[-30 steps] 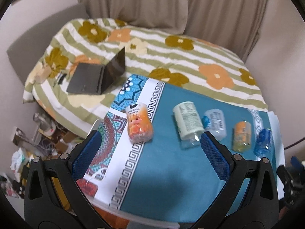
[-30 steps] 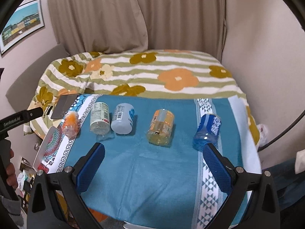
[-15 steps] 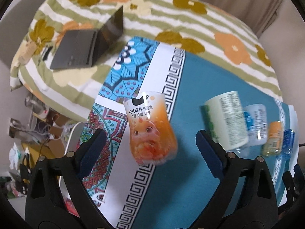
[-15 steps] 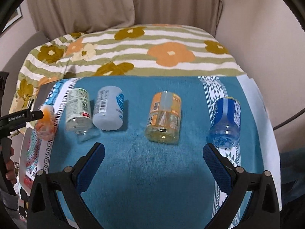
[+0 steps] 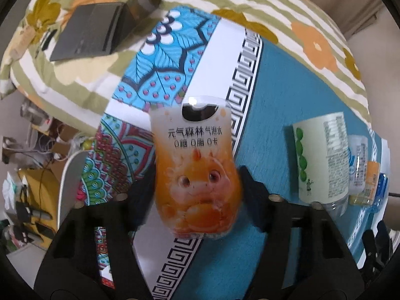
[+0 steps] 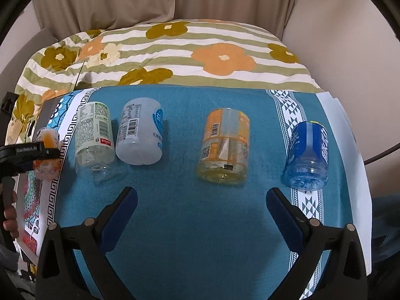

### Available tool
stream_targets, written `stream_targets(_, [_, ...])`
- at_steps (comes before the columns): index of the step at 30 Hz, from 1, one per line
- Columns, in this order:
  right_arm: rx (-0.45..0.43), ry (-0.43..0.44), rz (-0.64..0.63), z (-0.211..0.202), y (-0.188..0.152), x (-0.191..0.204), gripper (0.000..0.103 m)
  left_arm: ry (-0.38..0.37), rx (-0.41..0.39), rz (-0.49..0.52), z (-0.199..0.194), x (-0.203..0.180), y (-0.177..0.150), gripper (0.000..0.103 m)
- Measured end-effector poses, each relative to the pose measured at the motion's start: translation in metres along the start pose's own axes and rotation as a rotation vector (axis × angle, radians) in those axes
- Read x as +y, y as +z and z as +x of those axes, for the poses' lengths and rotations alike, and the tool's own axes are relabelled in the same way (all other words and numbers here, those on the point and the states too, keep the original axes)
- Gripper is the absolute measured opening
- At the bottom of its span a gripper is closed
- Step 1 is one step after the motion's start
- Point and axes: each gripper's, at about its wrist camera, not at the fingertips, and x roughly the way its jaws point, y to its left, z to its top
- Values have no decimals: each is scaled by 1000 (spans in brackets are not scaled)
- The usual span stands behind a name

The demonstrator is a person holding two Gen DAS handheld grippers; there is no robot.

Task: Flip cup upright
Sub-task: 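Reach the left gripper to the orange-printed cup and grasp it, then lift the orange-printed cup with the left gripper and rotate it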

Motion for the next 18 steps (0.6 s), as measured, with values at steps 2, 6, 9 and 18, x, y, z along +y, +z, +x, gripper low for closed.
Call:
stream_targets(2, [-1, 0, 0, 1, 2, 1, 103, -4, 1, 3, 0, 0, 0, 66])
stream_targets(6, [-8, 1, 1, 0, 2, 3, 103, -9, -4, 5, -2, 0, 1, 66])
stream_targets(9, [-17, 3, -2, -2, 3, 4, 103, -9, -19, 15, -9, -1, 0, 66])
stream_targets(18, [-55, 34, -7, -17, -4, -5, 103, -13, -75, 34, -40, -14, -21, 66])
